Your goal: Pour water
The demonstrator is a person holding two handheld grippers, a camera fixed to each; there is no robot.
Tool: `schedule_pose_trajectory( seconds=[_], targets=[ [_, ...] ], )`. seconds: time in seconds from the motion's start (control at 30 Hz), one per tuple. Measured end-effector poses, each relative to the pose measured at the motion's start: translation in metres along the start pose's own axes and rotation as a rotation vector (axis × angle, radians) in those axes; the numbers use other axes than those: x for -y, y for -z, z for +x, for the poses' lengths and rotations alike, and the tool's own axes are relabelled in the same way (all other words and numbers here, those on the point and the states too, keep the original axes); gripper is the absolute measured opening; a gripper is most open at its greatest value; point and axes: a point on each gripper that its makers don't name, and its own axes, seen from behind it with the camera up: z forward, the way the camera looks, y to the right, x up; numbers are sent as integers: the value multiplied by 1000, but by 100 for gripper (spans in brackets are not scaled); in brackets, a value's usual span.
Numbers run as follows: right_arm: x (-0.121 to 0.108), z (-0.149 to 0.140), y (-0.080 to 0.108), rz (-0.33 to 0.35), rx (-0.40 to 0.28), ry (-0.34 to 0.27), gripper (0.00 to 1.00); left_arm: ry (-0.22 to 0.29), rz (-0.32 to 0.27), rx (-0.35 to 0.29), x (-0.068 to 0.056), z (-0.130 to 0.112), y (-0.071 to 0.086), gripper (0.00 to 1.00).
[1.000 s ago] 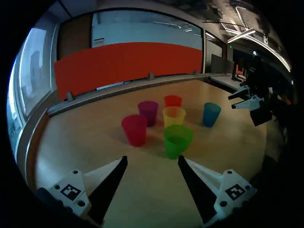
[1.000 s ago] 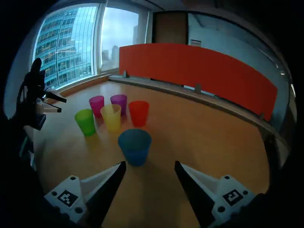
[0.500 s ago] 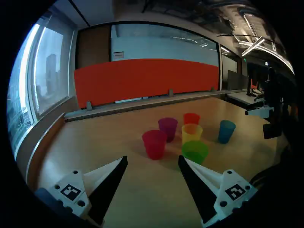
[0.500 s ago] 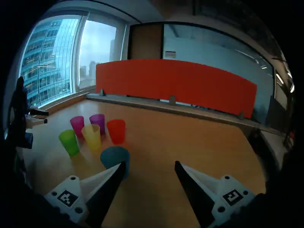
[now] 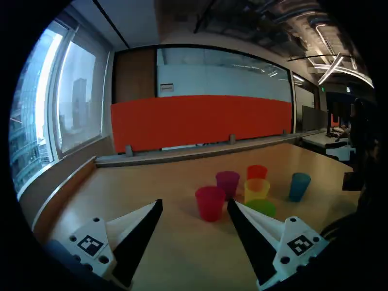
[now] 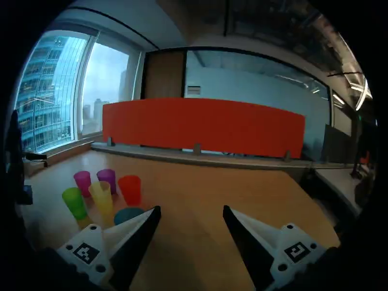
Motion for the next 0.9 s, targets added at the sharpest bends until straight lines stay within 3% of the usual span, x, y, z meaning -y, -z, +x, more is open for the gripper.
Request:
schedule_pose_trajectory(
  seconds=[0.37,0.57,0.9],
  targets=[
    [-4,21,1,-86,-128,-28,99,14,60,-152,7,34,0,99],
    [-13,38,5,-140,-200,-56,99,26,86,-201,11,47,-1,99],
    [-20,53,10,-188,-280,-82,99,-6,145,-250,19,63,0,99]
  ],
)
